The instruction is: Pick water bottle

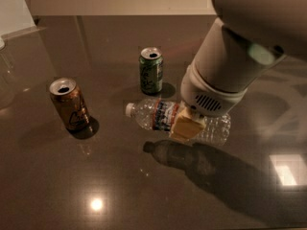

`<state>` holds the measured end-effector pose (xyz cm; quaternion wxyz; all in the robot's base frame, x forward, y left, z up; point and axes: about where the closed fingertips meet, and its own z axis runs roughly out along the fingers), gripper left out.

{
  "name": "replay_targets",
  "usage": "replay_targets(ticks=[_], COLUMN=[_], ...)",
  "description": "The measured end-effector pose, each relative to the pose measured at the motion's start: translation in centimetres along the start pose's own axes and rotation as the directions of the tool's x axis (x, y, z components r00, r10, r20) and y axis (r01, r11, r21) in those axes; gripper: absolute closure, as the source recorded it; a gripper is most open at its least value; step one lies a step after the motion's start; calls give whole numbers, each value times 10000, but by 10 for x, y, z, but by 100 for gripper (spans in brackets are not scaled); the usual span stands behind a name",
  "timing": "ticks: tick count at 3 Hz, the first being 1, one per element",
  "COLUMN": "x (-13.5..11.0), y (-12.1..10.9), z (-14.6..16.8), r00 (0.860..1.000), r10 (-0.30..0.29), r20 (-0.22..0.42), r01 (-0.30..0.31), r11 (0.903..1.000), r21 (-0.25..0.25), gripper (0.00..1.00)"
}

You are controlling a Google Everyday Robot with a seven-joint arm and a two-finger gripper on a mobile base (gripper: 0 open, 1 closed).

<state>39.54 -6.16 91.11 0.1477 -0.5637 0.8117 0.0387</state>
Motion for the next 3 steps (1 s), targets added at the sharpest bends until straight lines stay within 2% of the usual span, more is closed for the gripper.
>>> replay_targets(ticks=[1, 2, 3], x=[-11, -13, -16], y=[-16, -41, -38], z=[-34, -84, -89], r00=[9980, 9930, 9919], r10=[-547, -842, -906], r20=[317, 833, 887], r01=[543, 801, 849], r11=[9984, 9954, 9942], r21=[150, 519, 664], gripper=[100, 100, 100])
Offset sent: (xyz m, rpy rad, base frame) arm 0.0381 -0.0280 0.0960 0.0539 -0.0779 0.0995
